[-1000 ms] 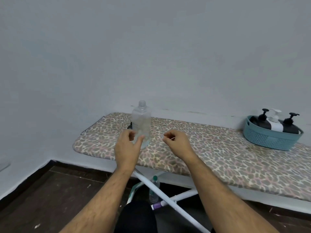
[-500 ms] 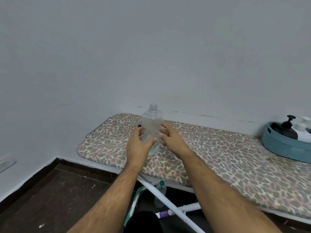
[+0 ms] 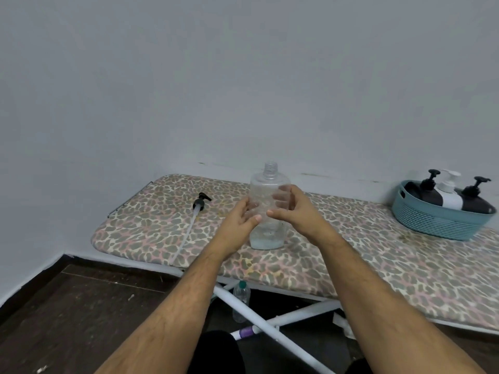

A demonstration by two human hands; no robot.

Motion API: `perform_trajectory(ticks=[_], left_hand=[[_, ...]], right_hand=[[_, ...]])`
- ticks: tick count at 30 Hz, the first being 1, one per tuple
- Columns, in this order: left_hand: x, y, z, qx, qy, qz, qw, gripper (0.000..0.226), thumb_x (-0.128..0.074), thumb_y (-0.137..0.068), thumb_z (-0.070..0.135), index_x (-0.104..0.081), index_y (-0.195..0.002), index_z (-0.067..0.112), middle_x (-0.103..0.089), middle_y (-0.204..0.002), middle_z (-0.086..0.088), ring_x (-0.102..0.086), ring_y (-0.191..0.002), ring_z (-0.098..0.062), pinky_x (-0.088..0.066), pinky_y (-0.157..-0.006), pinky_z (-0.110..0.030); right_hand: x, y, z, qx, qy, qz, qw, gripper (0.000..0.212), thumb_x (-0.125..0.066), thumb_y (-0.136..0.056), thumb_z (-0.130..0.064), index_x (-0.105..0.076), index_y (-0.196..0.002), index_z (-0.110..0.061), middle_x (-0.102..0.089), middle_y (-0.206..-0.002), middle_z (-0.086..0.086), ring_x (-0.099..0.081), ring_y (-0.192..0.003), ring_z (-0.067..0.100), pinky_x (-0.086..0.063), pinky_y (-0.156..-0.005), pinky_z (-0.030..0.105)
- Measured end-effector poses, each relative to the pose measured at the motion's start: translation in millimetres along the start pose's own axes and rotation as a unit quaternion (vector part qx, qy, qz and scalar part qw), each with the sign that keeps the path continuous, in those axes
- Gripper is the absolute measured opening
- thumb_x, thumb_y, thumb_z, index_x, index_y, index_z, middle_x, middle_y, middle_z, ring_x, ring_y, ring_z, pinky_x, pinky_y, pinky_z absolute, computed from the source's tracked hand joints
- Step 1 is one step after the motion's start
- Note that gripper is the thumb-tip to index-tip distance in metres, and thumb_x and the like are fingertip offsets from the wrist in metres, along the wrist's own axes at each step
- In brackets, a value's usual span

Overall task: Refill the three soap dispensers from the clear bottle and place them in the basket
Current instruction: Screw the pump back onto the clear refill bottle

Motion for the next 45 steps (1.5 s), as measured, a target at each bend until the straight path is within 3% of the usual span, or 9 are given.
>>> perform_trajectory(ticks=[3,6,13,20,26,30,36,41,45], left_hand=[[-20,-2,5,-0.003,0.009,-0.036,0.999,0.051,-0.052,-0.099,0.005,-0.039,-0.138,0.035,-0.052,-0.125,0.027,-0.053,-0.112,0.016,-0.049,-0.079,-0.009],[-28,-3,5,-0.007,0.001,-0.059,0.998,0.054,-0.051,-0.099,0.003,-0.036,-0.135,0.04,-0.049,-0.122,0.032,-0.052,-0.104,0.025,-0.048,-0.078,-0.008],[2,-3,-1,0.005,-0.033,-0.021,0.999,0.058,-0.066,-0.093,0.02,-0.043,-0.147,0.02,-0.054,-0.142,0.003,-0.053,-0.127,-0.009,-0.048,-0.104,-0.035],[81,3,5,0.016,-0.096,0.182,0.978,0.029,-0.066,-0.093,0.027,-0.066,-0.12,0.017,-0.068,-0.113,0.004,-0.064,-0.104,-0.011,-0.054,-0.094,-0.036],[143,-1,5,0.069,-0.259,0.281,0.921,0.036,-0.067,-0.091,0.033,-0.066,-0.118,0.01,-0.068,-0.099,0.003,-0.062,-0.089,-0.013,-0.048,-0.078,-0.028],[167,-16,-11,0.144,-0.334,0.275,0.89,0.055,-0.068,-0.087,0.044,-0.06,-0.126,0.006,-0.067,-0.115,-0.008,-0.063,-0.104,-0.025,-0.051,-0.086,-0.035],[157,-44,-32,0.189,-0.36,0.237,0.882,0.042,-0.069,-0.085,0.051,-0.046,-0.08,0.016,-0.043,-0.065,0.006,-0.045,-0.057,-0.009,-0.036,-0.048,-0.025],[155,-58,-49,0.212,-0.409,0.225,0.859,0.039,-0.065,-0.09,0.046,-0.061,-0.08,0.009,-0.062,-0.072,-0.004,-0.06,-0.065,-0.02,-0.04,-0.05,-0.027],[157,-61,-54,0.209,-0.364,0.234,0.877,0.035,-0.07,-0.088,0.042,-0.071,-0.083,0.007,-0.071,-0.074,-0.007,-0.067,-0.066,-0.023,-0.052,-0.053,-0.03]], right_hand=[[17,4,7,-0.01,-0.016,0.001,1.0,0.069,-0.087,-0.073,-0.012,-0.049,-0.13,-0.019,-0.062,-0.127,0.007,-0.062,-0.117,0.024,-0.054,-0.098,0.043],[25,8,8,-0.014,-0.009,-0.002,1.0,0.066,-0.088,-0.072,-0.011,-0.05,-0.125,-0.019,-0.063,-0.125,0.008,-0.063,-0.115,0.026,-0.053,-0.099,0.048],[19,6,7,-0.005,-0.001,0.011,1.0,0.059,-0.085,-0.075,-0.01,-0.049,-0.12,-0.024,-0.066,-0.115,0.007,-0.068,-0.106,0.023,-0.055,-0.095,0.045],[4,2,2,0.005,0.012,0.009,1.0,0.062,-0.085,-0.076,-0.017,-0.047,-0.124,-0.023,-0.067,-0.113,0.003,-0.067,-0.106,0.019,-0.055,-0.096,0.047],[-22,-3,-7,0.018,0.018,-0.005,1.0,0.058,-0.084,-0.079,-0.017,-0.046,-0.122,-0.025,-0.066,-0.113,0.001,-0.067,-0.104,0.016,-0.057,-0.092,0.042],[-25,-5,-7,0.017,0.02,-0.009,1.0,0.057,-0.082,-0.08,-0.018,-0.046,-0.124,-0.024,-0.065,-0.115,0.002,-0.067,-0.104,0.016,-0.058,-0.088,0.037],[-23,-5,-2,0.02,0.029,-0.005,0.999,0.052,-0.081,-0.082,-0.019,-0.047,-0.121,-0.028,-0.065,-0.115,0.0,-0.067,-0.104,0.014,-0.058,-0.084,0.031],[-23,-6,0,0.028,0.042,-0.003,0.999,0.053,-0.082,-0.081,-0.021,-0.048,-0.121,-0.029,-0.066,-0.113,-0.002,-0.068,-0.103,0.012,-0.059,-0.088,0.037],[-23,-7,0,0.033,0.055,-0.004,0.998,0.056,-0.082,-0.081,-0.024,-0.047,-0.124,-0.029,-0.066,-0.113,-0.003,-0.067,-0.103,0.011,-0.058,-0.088,0.037]])
Point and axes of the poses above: each hand's wrist, its own y-axis away from the middle knuckle, its own x-axis out of the back of the hand, z = x × y, the point moved 10 cm from there along -y, towards the middle knuckle
